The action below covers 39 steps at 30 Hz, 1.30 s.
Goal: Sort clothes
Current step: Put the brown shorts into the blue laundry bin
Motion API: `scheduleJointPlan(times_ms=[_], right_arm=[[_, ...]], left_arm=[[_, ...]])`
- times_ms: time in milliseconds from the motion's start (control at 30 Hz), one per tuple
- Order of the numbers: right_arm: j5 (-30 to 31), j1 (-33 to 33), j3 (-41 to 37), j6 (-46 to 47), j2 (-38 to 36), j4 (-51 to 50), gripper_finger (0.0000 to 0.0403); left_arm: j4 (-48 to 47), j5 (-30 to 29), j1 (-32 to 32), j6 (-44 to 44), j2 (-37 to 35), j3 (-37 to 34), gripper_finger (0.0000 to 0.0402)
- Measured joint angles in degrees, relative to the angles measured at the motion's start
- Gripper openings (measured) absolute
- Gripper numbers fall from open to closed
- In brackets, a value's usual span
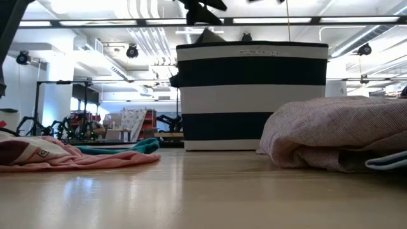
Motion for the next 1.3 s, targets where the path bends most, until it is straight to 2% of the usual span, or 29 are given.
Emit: scheduleJointPlan(times_ms=[233,333,600,833,1067,1300], right_arm=[[-15.0,-12.1,-0.1,-2.3,11.6,6.7,0.0000],[-18.6,-15.6,-0.1,-2.2,16.4,9.1,0.0000],[-20.6,-21.2,-1.1,-1.0,27.4,8.5,0.0000],[-21.9,-22.1,-2.5,3.7,33.7,8.4,0.0000],[-24.6,-22.1,-2.5,8.3,39.2,8.1,0.0000],[-27.8,-22.0,-2.4,9.8,44.7,7.4,0.0000]], left_arm=[[3.3,-0.3,0.0,0.9,-5.4,-7.3,0.0304],[5.5,-0.9,0.0,0.9,-10.3,-11.4,0.0298],[15.5,-2.1,0.0,-3.1,-27.5,-28.9,0.0280],[19.3,-5.0,0.0,-6.2,-40.8,-42.1,0.0285],[20.4,-6.1,0.0,-7.5,-47.9,-50.0,0.0282],[21.2,-6.1,0.0,-8.0,-49.7,-53.4,0.0276]])
